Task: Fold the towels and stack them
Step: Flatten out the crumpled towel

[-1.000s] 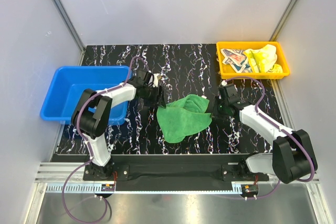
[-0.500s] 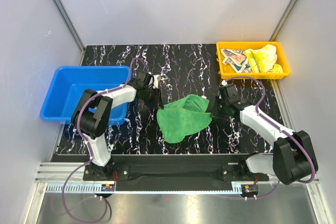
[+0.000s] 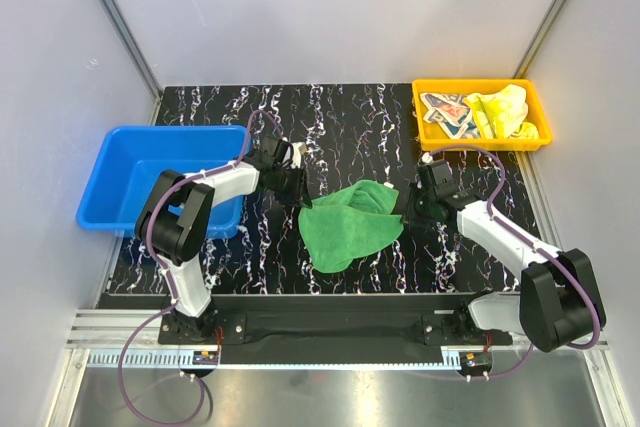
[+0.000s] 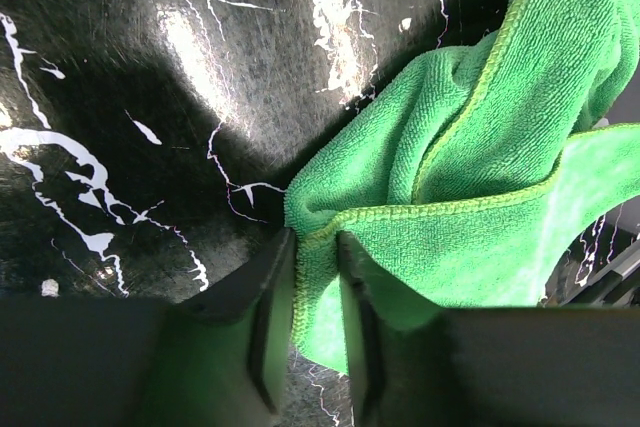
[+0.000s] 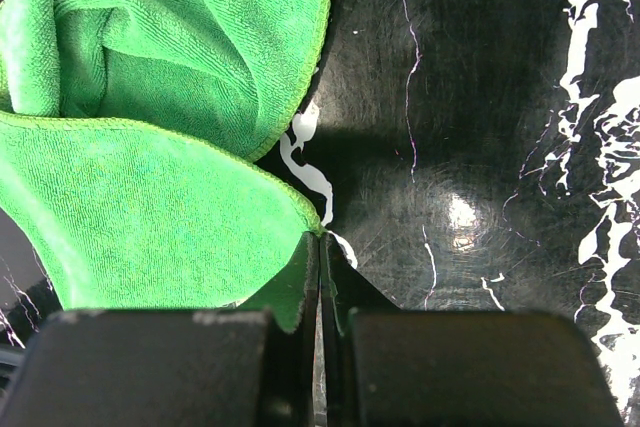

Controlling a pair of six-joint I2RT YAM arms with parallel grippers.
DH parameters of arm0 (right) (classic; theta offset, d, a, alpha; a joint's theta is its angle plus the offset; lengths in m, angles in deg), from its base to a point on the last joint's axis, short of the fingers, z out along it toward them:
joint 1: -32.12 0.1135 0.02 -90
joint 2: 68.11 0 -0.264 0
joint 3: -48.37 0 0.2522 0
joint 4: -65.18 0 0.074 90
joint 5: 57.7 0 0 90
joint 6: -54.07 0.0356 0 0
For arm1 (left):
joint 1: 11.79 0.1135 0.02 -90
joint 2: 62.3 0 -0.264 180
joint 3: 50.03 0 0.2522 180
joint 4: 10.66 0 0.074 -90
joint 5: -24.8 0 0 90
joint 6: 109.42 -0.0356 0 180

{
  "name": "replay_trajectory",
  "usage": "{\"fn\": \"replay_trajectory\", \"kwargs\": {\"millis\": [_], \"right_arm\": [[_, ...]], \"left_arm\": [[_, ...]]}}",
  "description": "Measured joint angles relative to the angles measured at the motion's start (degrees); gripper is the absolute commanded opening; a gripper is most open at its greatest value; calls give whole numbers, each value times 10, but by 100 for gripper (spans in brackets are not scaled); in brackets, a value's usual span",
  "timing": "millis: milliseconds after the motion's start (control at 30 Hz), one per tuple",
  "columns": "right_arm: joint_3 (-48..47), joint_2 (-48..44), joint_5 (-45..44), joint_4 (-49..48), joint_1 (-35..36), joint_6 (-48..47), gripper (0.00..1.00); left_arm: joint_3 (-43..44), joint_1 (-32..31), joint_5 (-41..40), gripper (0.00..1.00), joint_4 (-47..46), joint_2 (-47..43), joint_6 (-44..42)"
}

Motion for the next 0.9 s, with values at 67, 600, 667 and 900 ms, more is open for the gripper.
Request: {"fn": "replay_trajectory", "kwargs": {"millis": [67, 600, 667, 900], "right_arm": [[0, 0, 2, 0, 0, 0, 0], [0, 1, 13, 0, 0, 0, 0], [0, 1, 12, 0, 0, 0, 0], [0, 7, 13, -3, 0, 0, 0]], "left_arm": [[0, 0, 0, 25, 0, 0, 0], [14, 0, -4, 27, 4, 0, 11], [15, 0, -3, 27, 3, 0, 11], [16, 0, -4, 32, 4, 0, 13]]}}
